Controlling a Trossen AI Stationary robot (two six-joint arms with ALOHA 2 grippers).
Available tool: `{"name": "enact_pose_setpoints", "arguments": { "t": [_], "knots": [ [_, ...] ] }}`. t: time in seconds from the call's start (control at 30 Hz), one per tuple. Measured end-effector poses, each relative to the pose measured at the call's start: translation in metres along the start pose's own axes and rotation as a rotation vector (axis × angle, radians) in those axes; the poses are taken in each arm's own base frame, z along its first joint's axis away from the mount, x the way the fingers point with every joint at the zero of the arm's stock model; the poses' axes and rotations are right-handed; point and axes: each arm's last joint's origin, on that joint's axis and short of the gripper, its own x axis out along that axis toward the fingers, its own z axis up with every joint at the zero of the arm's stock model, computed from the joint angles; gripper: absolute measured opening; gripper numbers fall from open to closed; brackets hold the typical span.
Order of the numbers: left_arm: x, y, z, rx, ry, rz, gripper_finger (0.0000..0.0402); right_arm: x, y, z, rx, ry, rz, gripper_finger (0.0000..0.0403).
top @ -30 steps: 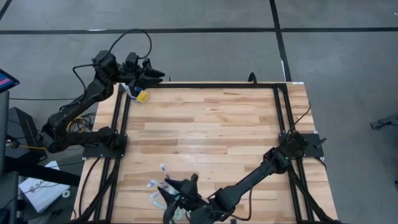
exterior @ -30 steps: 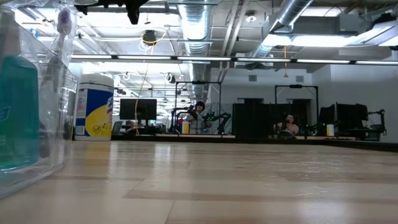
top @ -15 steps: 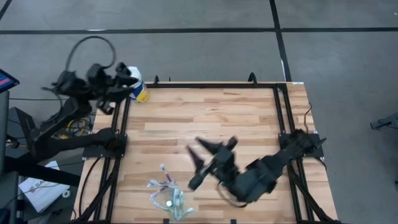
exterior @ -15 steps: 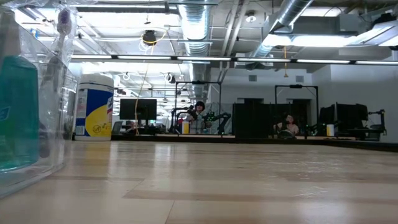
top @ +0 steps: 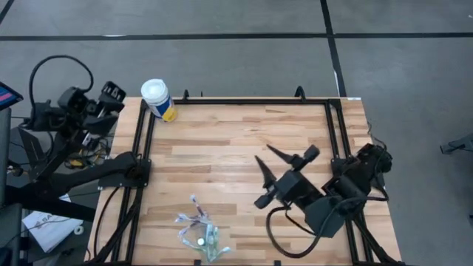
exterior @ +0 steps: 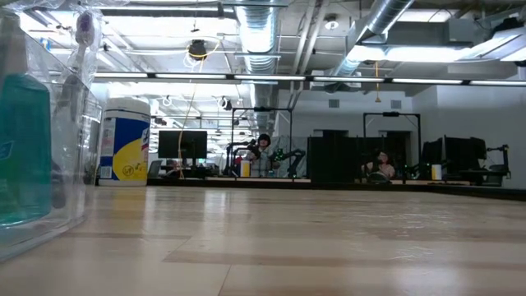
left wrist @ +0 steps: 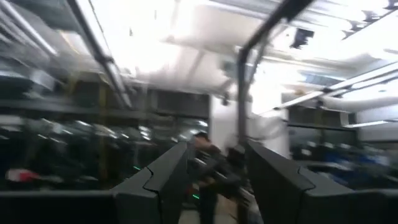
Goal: Pick & Place toothbrushing station
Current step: Return to Home Position
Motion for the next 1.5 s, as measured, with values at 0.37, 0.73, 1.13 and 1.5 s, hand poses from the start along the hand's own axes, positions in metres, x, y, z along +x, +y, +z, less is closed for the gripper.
{"name": "enact_pose_setpoints", "arguments": {
  "t": [0.37,0.73,1.13,1.5],
  "knots": [
    [-0.028,-0.045,0.025,0.183,-0.017,-0.218,0.0159,-0.038,-0.183,-0.027,0.398,0.102,0.406,0.0163],
    [-0.102,-0.089,0.002,0.219,0.098,0.195,0.0159,-0.056,-0.257,-0.067,0.328,0.032,0.623,0.0162],
    [-0.124,-0.094,-0.017,0.122,0.242,0.347,0.0159,-0.024,-0.283,-0.213,0.547,0.027,0.707,0.0164],
    [-0.118,-0.080,-0.028,0.042,0.236,0.406,0.0159,-0.019,-0.238,-0.329,0.793,-0.007,0.726,0.0168]
  ]
}}
